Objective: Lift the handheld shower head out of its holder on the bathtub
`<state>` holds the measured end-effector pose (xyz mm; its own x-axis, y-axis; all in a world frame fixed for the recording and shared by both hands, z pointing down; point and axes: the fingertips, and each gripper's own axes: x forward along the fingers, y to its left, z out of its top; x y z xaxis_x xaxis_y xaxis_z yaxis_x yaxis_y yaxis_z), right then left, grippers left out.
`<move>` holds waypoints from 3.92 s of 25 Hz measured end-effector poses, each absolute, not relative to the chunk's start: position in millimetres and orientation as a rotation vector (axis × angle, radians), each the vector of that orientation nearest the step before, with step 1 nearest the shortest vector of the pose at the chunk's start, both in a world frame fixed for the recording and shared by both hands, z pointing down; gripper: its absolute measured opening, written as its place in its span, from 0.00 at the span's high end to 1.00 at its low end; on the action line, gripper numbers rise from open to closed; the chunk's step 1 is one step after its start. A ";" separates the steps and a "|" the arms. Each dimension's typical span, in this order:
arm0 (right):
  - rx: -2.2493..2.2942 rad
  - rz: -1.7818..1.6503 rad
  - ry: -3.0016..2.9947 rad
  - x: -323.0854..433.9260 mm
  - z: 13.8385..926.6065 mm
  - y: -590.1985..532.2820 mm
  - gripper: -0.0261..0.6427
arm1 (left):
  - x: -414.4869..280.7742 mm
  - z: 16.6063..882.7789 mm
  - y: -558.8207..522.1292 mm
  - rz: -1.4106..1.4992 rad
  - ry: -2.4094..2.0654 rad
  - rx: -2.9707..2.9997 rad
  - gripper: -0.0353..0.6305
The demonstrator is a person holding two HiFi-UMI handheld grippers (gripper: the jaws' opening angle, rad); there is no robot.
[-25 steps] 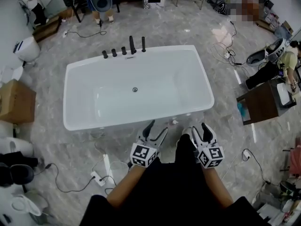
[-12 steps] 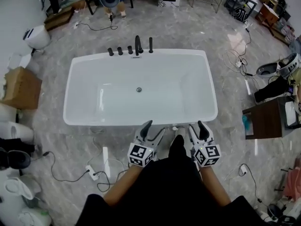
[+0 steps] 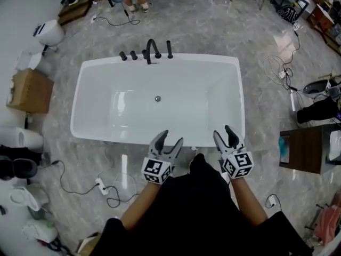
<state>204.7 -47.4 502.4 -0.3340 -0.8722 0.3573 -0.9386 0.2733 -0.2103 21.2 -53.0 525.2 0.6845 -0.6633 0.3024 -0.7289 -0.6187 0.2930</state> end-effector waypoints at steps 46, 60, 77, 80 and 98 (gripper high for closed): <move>1.509 0.829 -2.368 232.6 567.8 -193.9 0.66 | 68.8 607.1 -312.4 0.273 -1.199 2.403 0.55; 1.457 0.866 -2.339 189.5 620.0 -252.5 0.66 | 67.6 691.4 -441.2 0.284 -1.176 2.378 0.55; 1.441 0.885 -2.305 176.2 673.2 -289.9 0.66 | 72.9 758.9 -543.5 0.307 -1.198 2.388 0.55; 1.460 0.897 -2.299 175.9 681.3 -294.8 0.66 | 71.1 769.6 -562.9 0.320 -1.205 2.396 0.55; 1.487 0.977 -2.262 173.1 716.1 -294.8 0.66 | 67.6 805.9 -633.7 0.441 -1.232 2.451 0.55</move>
